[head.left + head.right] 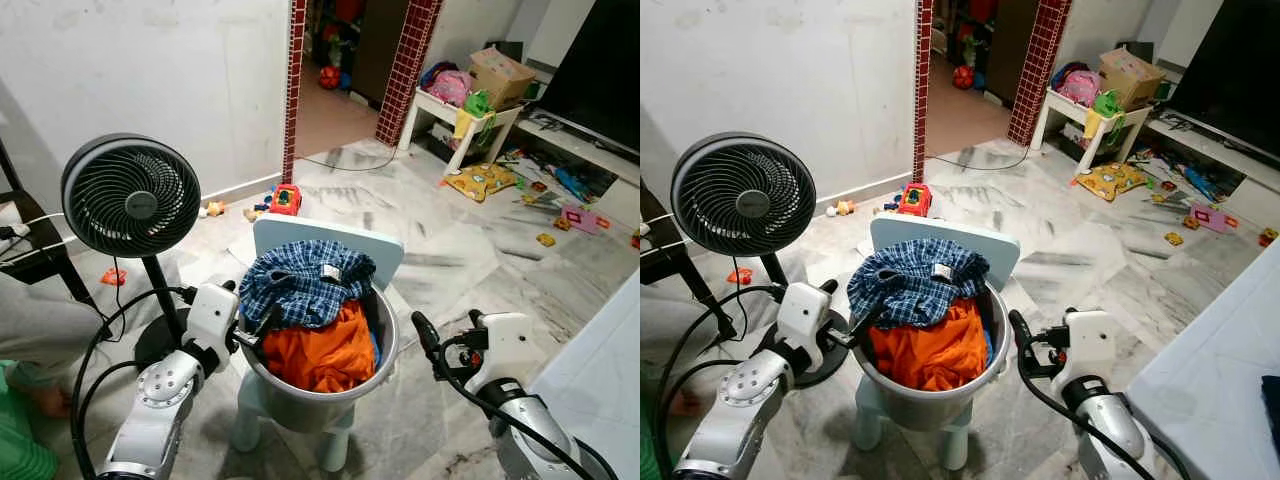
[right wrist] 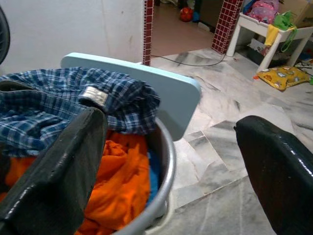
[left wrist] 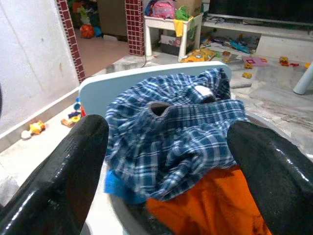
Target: Hang hanger
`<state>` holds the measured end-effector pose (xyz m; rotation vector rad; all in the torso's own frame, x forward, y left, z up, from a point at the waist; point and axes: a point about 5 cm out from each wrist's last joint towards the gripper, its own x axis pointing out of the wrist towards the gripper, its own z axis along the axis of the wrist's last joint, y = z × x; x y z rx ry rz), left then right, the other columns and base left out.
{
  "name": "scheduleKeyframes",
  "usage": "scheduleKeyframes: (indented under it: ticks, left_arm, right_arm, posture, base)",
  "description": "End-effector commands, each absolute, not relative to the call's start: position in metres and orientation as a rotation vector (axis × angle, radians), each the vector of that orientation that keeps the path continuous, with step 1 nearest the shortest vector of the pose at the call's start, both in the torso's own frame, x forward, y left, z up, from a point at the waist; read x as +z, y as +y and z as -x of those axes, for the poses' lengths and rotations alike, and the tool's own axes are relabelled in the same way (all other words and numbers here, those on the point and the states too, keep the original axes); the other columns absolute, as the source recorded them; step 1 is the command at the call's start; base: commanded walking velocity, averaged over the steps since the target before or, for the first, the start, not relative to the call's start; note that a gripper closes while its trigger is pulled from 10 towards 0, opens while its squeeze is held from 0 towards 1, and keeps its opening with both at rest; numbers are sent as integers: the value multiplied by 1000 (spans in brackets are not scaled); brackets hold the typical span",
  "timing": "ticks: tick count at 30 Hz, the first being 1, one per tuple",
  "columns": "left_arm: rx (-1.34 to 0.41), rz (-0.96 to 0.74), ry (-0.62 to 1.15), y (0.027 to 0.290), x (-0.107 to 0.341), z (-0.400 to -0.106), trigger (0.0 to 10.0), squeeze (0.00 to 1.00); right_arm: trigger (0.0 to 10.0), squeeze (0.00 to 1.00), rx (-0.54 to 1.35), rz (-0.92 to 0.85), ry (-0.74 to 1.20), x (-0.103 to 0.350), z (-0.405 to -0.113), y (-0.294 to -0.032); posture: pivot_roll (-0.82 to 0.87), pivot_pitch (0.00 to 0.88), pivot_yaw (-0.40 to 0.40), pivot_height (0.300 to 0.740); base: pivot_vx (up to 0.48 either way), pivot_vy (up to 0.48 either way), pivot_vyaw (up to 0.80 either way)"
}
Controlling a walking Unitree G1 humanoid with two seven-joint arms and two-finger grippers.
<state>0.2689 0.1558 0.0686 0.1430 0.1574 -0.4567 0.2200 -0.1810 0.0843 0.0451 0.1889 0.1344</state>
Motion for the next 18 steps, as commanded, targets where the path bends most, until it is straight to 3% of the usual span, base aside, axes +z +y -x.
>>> scheduleKeyframes:
  ticks: [1,15,18]
  left_arm:
    - [-465,-151,168,156,68,-271,10000,0]
    - [-463,-151,170,154,67,-274,10000,0]
    - [-469,-153,149,152,68,-275,10000,0]
  right_arm:
    - [10000,0,125,-51,194,83,-221,-184]
    - [10000,0,122,-46,194,84,-222,-186]
    - [10000,0,119,-44,192,84,-222,-187]
  posture:
    - [140,0,-105,740]
    - [132,0,-106,740]
    - [131,0,-107,740]
  base:
    - [0,360,0]
    - [0,471,0]
    - [0,99,0]
